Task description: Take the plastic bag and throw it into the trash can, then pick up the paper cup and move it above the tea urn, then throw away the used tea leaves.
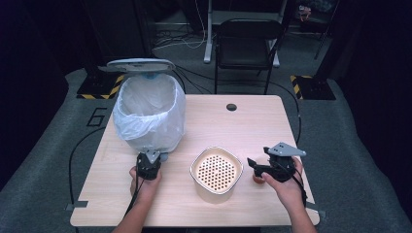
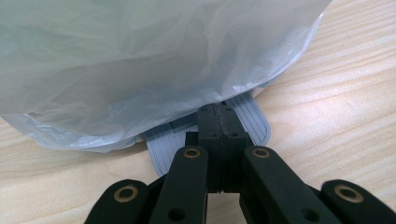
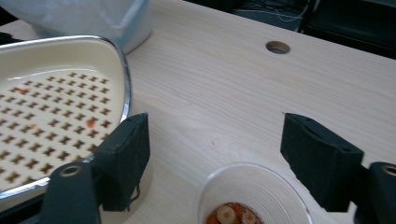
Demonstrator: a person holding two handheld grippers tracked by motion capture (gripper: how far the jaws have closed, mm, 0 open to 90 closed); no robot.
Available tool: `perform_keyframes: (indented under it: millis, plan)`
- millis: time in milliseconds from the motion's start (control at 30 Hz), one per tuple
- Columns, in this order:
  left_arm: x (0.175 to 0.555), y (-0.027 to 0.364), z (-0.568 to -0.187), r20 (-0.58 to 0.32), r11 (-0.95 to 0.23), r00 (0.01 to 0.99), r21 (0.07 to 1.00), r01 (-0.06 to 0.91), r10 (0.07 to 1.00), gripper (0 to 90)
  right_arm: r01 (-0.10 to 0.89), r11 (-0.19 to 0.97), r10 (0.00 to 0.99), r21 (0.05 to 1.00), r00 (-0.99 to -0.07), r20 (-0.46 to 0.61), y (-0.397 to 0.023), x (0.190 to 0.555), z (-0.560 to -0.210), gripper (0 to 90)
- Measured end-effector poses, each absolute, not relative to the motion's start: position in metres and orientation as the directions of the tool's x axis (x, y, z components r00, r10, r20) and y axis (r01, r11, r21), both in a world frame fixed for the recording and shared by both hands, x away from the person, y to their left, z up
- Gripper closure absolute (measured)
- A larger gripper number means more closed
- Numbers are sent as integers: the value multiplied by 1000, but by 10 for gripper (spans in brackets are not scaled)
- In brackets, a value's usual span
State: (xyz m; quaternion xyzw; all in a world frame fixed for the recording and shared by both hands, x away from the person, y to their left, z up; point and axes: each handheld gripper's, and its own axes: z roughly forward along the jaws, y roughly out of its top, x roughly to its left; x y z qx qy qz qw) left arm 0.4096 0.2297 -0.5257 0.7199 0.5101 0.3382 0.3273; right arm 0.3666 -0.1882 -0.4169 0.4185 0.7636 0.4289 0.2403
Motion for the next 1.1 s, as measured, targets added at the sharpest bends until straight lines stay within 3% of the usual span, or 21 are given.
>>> perform_keyframes:
  millis: [167, 667, 1100]
  plan:
    - [410, 230, -526, 153, -265, 251, 816, 513, 956, 900, 459, 259, 875, 850, -484, -5, -198, 365, -429, 151]
    - [410, 230, -526, 151, -263, 249, 819, 510, 957, 900, 506, 262, 892, 822, -453, -6, -206, 368, -457, 140]
    - [410, 230, -526, 148, -262, 252, 816, 515, 956, 900, 556, 291, 887, 778, -462, -1, -204, 373, -483, 225]
